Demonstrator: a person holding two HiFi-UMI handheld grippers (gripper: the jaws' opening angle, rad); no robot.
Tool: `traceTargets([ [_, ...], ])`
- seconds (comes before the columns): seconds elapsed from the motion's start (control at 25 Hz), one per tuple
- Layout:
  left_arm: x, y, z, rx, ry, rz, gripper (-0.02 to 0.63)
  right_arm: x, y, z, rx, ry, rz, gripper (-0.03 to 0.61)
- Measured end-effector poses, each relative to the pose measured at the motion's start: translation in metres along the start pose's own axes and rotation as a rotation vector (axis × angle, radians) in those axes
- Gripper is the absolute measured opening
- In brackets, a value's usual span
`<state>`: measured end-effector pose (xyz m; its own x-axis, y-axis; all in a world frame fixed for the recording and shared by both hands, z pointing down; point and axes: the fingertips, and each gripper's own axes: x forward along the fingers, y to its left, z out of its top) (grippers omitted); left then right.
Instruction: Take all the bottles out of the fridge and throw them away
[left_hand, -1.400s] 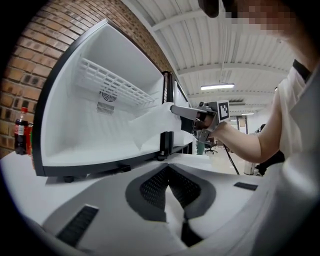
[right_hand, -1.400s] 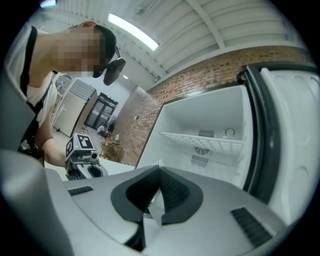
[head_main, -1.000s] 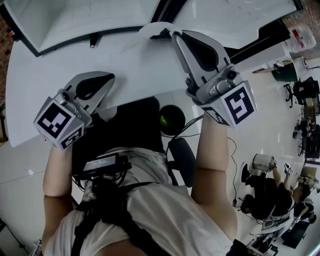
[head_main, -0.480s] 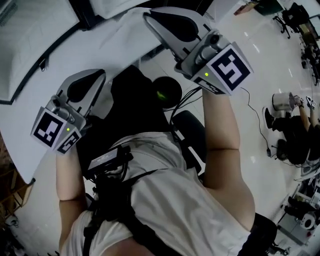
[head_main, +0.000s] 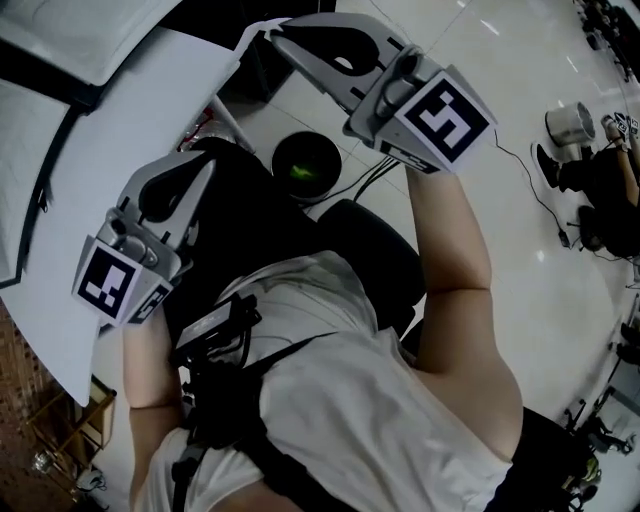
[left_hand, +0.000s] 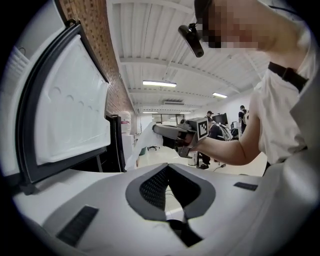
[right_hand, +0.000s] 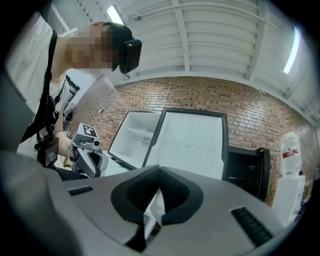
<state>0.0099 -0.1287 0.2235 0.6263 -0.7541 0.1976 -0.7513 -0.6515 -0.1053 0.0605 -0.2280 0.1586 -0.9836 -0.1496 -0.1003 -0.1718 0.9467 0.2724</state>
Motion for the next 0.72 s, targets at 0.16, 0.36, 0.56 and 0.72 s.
traceTargets([
  [0.16,0.020,-0.014,-0.016,-0.027,0.004,0.002,0.011,-0.022,-0.012,-0.024,0.027,0.020,-0.020,0.004],
  [0.36,0.037,-0.020,-0.040,-0.086,0.036,-0.018,0.011,-0.032,-0.011,-0.064,0.063,0.049,-0.037,0.003],
  [0.56,0.055,-0.029,-0.052,-0.102,0.047,-0.050,0.011,-0.039,-0.002,-0.100,0.092,0.104,-0.017,0.003],
  [0.72,0.070,-0.031,-0.067,-0.127,0.070,-0.072,0.011,-0.045,0.007,-0.137,0.112,0.183,0.016,0.003],
])
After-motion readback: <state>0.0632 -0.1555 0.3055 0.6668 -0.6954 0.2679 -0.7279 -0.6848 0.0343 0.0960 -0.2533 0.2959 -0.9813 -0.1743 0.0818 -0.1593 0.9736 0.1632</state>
